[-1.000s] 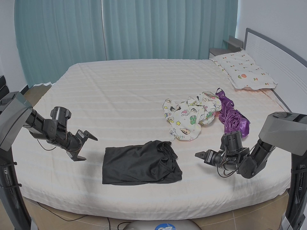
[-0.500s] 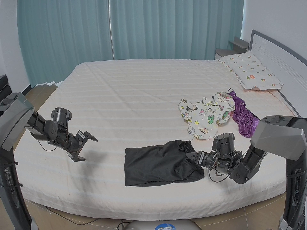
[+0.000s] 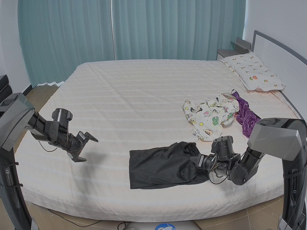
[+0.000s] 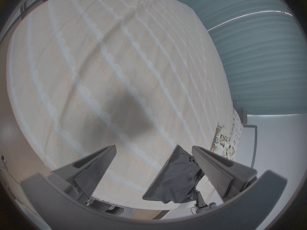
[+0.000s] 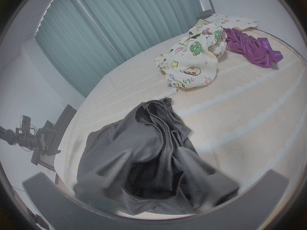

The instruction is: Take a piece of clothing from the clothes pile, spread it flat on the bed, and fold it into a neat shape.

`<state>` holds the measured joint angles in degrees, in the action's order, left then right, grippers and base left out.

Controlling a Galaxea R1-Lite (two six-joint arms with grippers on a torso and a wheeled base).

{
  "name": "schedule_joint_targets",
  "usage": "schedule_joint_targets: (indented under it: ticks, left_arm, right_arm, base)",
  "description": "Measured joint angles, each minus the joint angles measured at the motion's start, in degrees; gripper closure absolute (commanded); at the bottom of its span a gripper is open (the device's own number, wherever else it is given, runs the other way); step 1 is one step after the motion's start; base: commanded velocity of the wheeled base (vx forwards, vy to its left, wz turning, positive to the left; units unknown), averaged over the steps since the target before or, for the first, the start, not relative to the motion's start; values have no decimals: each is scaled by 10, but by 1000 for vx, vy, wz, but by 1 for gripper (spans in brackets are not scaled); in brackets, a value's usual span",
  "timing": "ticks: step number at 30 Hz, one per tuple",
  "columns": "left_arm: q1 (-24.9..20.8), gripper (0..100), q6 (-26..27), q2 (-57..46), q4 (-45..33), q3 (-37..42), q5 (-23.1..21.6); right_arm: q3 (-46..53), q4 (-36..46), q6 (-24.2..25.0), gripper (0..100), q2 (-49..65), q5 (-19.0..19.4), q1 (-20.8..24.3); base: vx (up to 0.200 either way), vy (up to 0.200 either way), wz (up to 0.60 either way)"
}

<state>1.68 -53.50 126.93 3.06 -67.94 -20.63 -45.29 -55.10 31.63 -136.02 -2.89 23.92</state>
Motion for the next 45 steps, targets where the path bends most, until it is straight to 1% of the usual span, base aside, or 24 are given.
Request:
schedule_joint_targets:
  ticks: [6,12,16,17,21,27,31,32,39,41,45]
  left_arm:
    - [0,0,0,0,0,0,0]
    - [0,0,0,0,0,0,0]
    - [0,0,0,0,0,0,0]
    - [0,0,0,1,0,0,0]
    - [0,0,0,2,0,-1,0]
    - [-1,0,0,3,0,-1,0]
    - [-1,0,0,3,0,-1,0]
    - [-1,0,0,3,0,-1,0]
    - [0,0,0,3,0,-1,0]
    - [0,0,0,3,0,-1,0]
    - [0,0,0,3,0,-1,0]
  right_arm:
    - [45,-8,-31,100,14,7,-8]
    - [74,-8,-36,100,31,9,-23]
    - [78,-17,-30,100,37,22,-29]
    - [78,-23,-29,0,39,28,-29]
    - [74,-48,-24,0,42,39,-21]
    - [43,-56,16,0,31,39,-2]
    - [30,-52,18,0,19,41,11]
    - [28,-51,17,100,17,42,14]
    - [24,-17,13,100,8,41,19]
    - [26,13,-2,100,9,40,15]
    - [39,25,-27,100,16,38,0]
  base:
    - [0,0,0]
    - [0,0,0]
    - [0,0,0]
    - [0,0,0]
    - [0,0,0]
    - [0,0,0]
    - [0,0,0]
    - [0,0,0]
    - [0,0,0]
    - [0,0,0]
    - [0,0,0]
